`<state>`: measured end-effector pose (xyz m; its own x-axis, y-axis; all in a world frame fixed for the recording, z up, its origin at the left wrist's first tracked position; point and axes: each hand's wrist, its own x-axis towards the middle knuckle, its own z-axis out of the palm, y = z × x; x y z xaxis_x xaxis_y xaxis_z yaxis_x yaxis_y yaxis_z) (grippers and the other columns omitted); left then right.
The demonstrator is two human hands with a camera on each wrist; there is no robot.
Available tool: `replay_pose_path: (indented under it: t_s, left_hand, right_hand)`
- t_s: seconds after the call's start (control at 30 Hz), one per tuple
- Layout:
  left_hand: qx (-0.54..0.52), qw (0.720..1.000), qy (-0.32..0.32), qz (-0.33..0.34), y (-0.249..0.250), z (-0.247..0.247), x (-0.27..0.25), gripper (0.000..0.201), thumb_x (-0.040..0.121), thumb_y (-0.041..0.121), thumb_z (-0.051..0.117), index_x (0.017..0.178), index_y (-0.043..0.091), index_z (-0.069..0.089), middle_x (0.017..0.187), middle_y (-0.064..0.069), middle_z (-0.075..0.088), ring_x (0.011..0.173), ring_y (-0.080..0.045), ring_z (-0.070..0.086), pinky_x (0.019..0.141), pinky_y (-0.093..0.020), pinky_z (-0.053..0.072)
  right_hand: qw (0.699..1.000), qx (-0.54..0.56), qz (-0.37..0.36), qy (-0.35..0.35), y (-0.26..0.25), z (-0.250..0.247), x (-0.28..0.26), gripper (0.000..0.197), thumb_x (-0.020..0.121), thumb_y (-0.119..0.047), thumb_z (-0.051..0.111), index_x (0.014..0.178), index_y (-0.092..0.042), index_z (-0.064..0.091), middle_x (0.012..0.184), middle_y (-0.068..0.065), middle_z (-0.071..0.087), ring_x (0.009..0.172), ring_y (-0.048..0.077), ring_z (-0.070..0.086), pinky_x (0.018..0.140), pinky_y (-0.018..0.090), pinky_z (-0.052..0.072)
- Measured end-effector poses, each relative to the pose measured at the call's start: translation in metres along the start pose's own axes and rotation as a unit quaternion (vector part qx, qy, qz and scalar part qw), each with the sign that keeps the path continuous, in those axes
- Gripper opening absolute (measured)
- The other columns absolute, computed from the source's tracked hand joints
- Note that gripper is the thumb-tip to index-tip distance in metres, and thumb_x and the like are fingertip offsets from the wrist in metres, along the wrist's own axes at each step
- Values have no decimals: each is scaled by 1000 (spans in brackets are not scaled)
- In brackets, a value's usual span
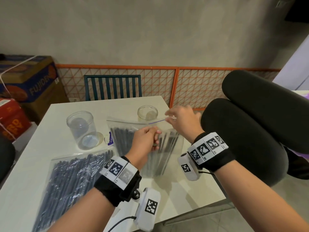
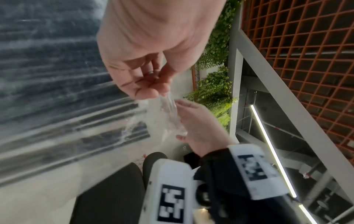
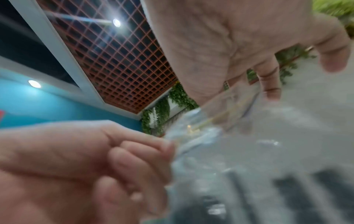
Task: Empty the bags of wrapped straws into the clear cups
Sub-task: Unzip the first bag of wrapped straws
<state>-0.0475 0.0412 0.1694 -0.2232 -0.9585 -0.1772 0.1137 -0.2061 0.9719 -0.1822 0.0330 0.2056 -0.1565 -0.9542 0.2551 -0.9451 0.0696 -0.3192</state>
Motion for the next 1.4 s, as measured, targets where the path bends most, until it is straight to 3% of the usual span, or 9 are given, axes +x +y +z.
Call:
replay_pose_path:
  t_s: [0.1, 0.3, 0.53, 0.7, 0.87, 0.97, 1.17, 1.33, 1.4]
  left_hand:
    - [4, 1000, -14, -2, 1, 1, 1, 26, 96, 19, 45, 75, 11, 59, 53, 1, 46, 43, -9, 45, 43, -22, 41]
    - [-20, 997, 69, -15, 10, -19, 11, 24, 96, 17, 44, 76, 13, 58, 53, 1, 46, 36, -6, 42, 39, -20, 44]
    - [-21, 998, 58, -19, 6, -32, 8, 24, 93, 10, 46, 73, 13, 57, 51, 4, 44, 41, -6, 42, 38, -17, 43]
    - [-11, 999, 44, -20, 6, -30, 8, 21, 93, 11, 48, 75, 12, 59, 49, 3, 44, 37, -5, 42, 39, -19, 43]
    - [26, 993, 114, 0, 13, -38, 17, 24, 93, 24, 50, 75, 11, 58, 51, 1, 42, 42, -11, 38, 42, -23, 45]
    - [30, 992, 121, 1, 13, -50, 23, 25, 96, 15, 45, 73, 12, 53, 55, -1, 42, 43, -10, 38, 39, -20, 45]
    - [12, 994, 111, -8, 0, -59, 9, 28, 93, 9, 45, 66, 11, 54, 45, 2, 39, 33, -5, 38, 39, -19, 42]
    - [35, 993, 112, -21, 6, -62, 9, 19, 90, 20, 49, 75, 10, 55, 54, 0, 42, 43, -10, 41, 37, -19, 42]
    - [85, 987, 138, 0, 11, -68, 16, 23, 91, 29, 51, 74, 13, 54, 53, 1, 44, 45, -14, 41, 39, -21, 40]
  right_hand:
    - [998, 16, -65, -19, -20, 5, -8, 17, 92, -29, 54, 104, -31, 66, 107, -10, 66, 115, 19, 46, 102, 56, 23]
    - [996, 64, -55, -15, -23, 14, -4, 17, 92, -20, 53, 90, -27, 69, 97, -10, 70, 101, 17, 56, 101, 50, 25]
    - [1000, 21, 2, 10, -19, 18, 15, 21, 93, -16, 49, 94, -24, 68, 94, -5, 69, 100, 20, 58, 102, 55, 25]
    - [995, 62, -61, -39, -40, 30, 5, 17, 92, -28, 53, 102, -30, 67, 101, -9, 69, 107, 15, 56, 108, 61, 18]
    - [993, 89, -66, -49, -49, 39, 5, 14, 92, -29, 53, 93, -30, 68, 100, -8, 71, 102, 17, 59, 100, 52, 30]
    - [993, 96, -50, -53, -48, 39, 10, 15, 93, -28, 52, 92, -28, 68, 94, -7, 70, 98, 18, 58, 96, 47, 31]
    - [994, 100, 26, -37, -41, 40, 28, 18, 93, -18, 51, 96, -23, 68, 94, -2, 67, 102, 23, 56, 89, 44, 30]
    - [987, 104, -74, -95, -52, 48, 21, 15, 91, -40, 54, 99, -34, 65, 97, -6, 69, 104, 18, 57, 85, 42, 27]
    - [987, 91, -92, -96, -56, 50, 19, 16, 93, -39, 51, 95, -33, 66, 84, -11, 62, 102, 20, 56, 79, 39, 25]
